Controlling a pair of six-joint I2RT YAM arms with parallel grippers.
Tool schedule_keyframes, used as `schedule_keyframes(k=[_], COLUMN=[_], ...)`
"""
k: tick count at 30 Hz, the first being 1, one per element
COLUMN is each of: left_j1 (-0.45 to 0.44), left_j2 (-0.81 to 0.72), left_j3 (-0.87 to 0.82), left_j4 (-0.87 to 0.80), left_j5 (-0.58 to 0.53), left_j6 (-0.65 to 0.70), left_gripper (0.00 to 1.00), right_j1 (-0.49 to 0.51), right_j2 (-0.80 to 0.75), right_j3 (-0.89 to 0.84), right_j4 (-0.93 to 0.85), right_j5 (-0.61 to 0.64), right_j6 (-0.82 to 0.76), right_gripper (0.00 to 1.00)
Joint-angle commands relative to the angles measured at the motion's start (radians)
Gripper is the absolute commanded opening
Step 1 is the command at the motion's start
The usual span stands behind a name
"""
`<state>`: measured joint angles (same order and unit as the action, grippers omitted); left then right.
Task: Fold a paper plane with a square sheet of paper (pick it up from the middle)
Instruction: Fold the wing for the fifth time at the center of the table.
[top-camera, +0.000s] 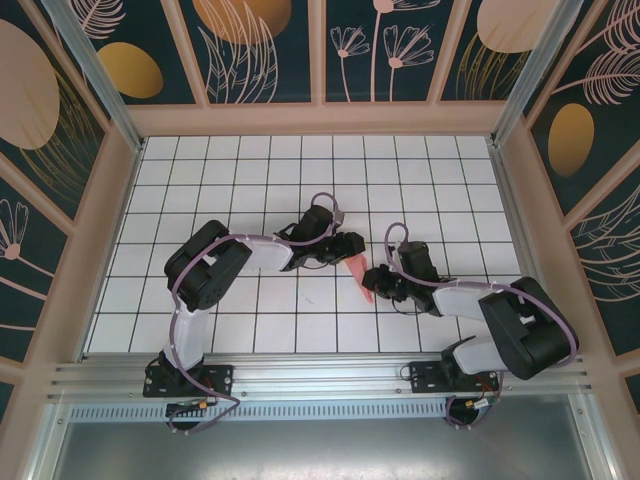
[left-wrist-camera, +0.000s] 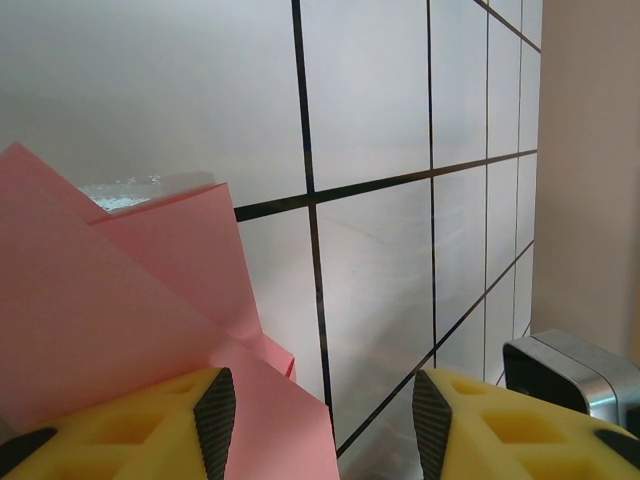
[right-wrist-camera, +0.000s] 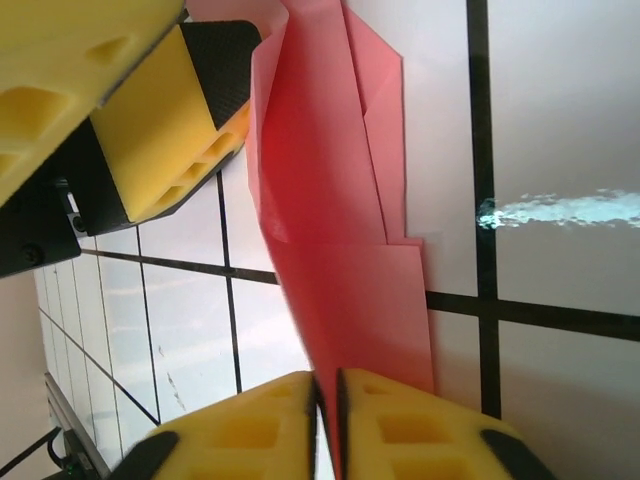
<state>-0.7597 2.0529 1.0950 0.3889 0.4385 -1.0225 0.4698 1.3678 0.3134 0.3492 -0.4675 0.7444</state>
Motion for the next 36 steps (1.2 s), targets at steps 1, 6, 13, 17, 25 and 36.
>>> schedule_keyframes(k=[1,6,13,17,25,36], left_j1=[-0.003,-0.002,-0.003,-0.003,-0.001,-0.046], left_j2=[0.019,0.023,0.02,-0.023,-0.159,-0.141], left_j3=[0.022,0.028,0.034,0.026,-0.058,-0.099], left_j4=[-0.024,-0.028,-0.03,-0.014,0.094,0.131], left_j5=[-0.001,0.003,0.015,0.025,0.049,0.087], left_j6=[0.027,0.03,0.036,0.038,0.007,-0.005], left_gripper=[0.53,0.53,0.53,0.56,0.59,0.55], right_j1=[0.007,0.006,-0.012,-0.038,-0.088,-0.121], right_j2=[-0.012,0.005,0.019,0.025,0.029,0.089], right_j3=[0.015,-0.005,-0.075,-0.101,-0.127,-0.123], right_j4=[-0.069,-0.061,0.057,0.127,0.241,0.282], right_j5=[0.034,0.044,0.018,-0.034,-0.143,-0.194], right_j6=[-0.022,-0.005,0.08,0.101,0.146,0.176], right_gripper=[0.08,0.0,0.0,0.0,0.0,0.0])
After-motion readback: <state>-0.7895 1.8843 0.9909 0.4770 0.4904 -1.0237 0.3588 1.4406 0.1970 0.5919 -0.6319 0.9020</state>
